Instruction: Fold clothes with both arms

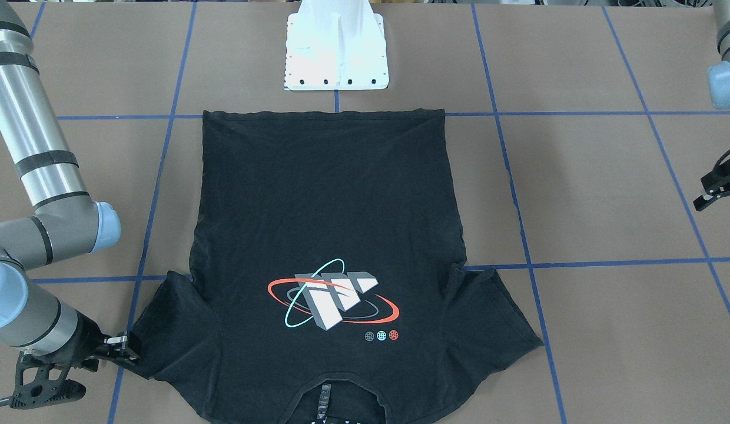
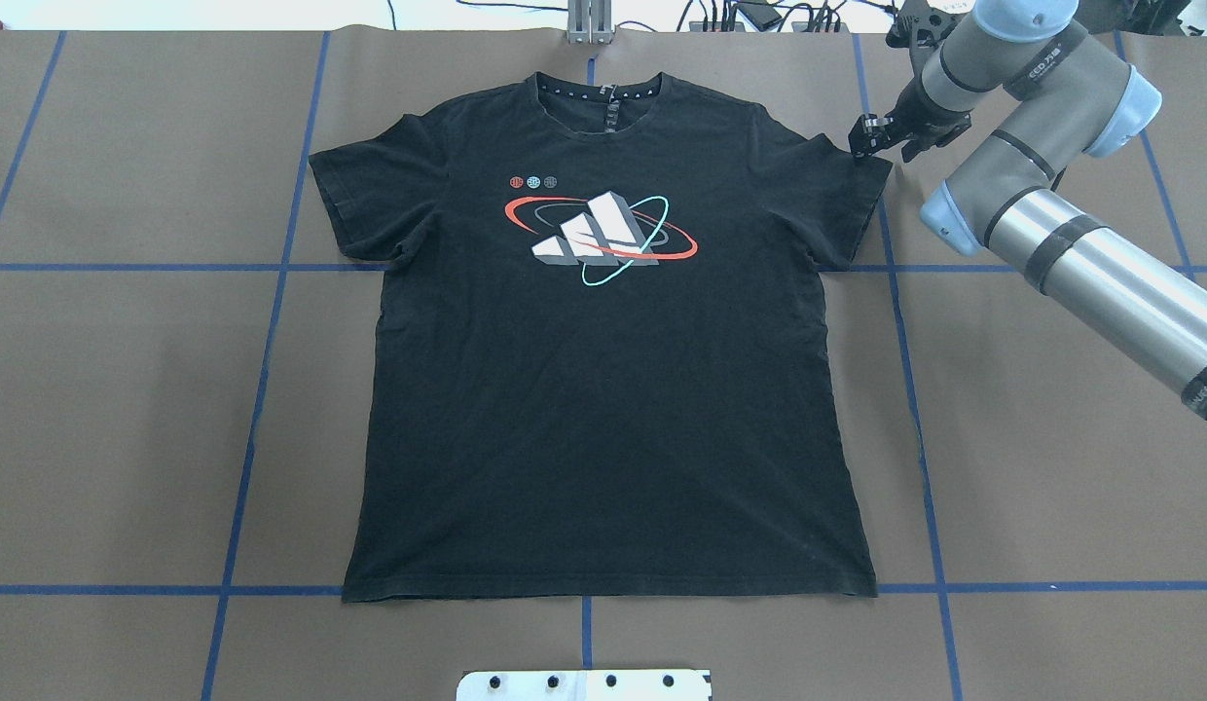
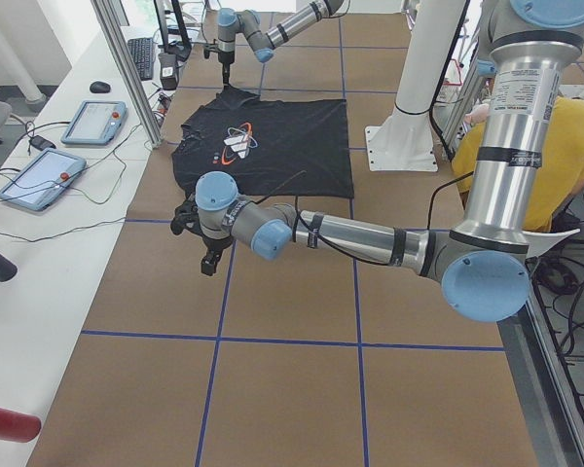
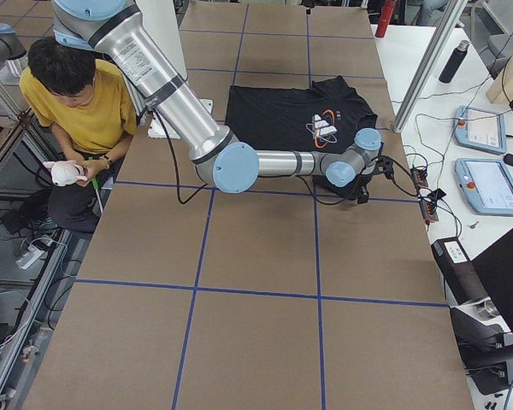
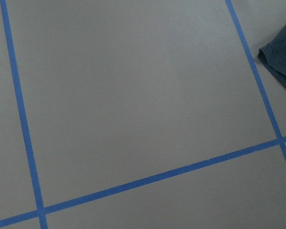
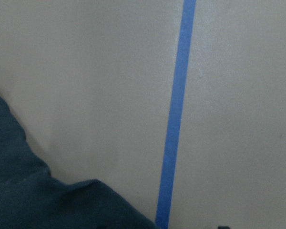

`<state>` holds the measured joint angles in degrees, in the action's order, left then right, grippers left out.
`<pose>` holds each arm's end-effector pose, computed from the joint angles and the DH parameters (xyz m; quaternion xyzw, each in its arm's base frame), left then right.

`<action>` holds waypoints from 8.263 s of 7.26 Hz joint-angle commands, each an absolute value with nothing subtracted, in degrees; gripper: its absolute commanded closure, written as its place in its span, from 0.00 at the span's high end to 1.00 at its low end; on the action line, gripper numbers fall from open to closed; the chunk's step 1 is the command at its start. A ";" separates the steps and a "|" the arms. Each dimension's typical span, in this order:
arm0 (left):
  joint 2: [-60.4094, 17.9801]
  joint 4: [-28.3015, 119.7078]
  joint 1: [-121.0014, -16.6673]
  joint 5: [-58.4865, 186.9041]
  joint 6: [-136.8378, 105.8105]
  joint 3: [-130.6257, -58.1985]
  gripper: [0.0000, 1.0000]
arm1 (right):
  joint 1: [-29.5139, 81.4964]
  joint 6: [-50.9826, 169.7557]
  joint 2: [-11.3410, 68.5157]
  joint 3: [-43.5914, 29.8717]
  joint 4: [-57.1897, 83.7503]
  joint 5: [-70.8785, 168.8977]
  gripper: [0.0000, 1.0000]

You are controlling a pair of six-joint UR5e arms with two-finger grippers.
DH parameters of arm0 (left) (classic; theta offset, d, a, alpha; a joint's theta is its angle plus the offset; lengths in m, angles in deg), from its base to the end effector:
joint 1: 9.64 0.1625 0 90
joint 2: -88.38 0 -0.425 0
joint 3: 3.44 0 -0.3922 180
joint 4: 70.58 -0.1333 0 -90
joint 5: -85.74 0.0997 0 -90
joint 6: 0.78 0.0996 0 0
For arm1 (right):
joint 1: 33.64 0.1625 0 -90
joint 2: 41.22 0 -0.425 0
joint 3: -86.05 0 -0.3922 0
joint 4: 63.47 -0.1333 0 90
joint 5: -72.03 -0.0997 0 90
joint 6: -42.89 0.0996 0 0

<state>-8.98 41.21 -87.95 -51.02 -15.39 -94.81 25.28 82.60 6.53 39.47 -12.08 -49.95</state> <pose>0.0545 -0.5633 0.5326 0.1482 0.4278 0.0818 0.8879 -0.3483 -0.7339 0.4916 0.1004 -0.3914 -0.0197 0.9145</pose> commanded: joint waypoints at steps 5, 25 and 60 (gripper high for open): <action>-9.18 44.38 -87.07 -51.19 -20.03 -94.93 1.00 | 29.89 87.58 7.38 32.21 -11.70 -62.28 0.00; -39.74 83.53 -68.80 -40.06 -35.50 -51.91 0.82 | 15.05 118.56 26.98 -2.72 -11.70 -49.18 0.99; -37.22 73.65 -58.15 -29.66 -72.06 -81.14 0.98 | -27.12 155.10 58.18 -32.42 -7.83 -12.61 0.89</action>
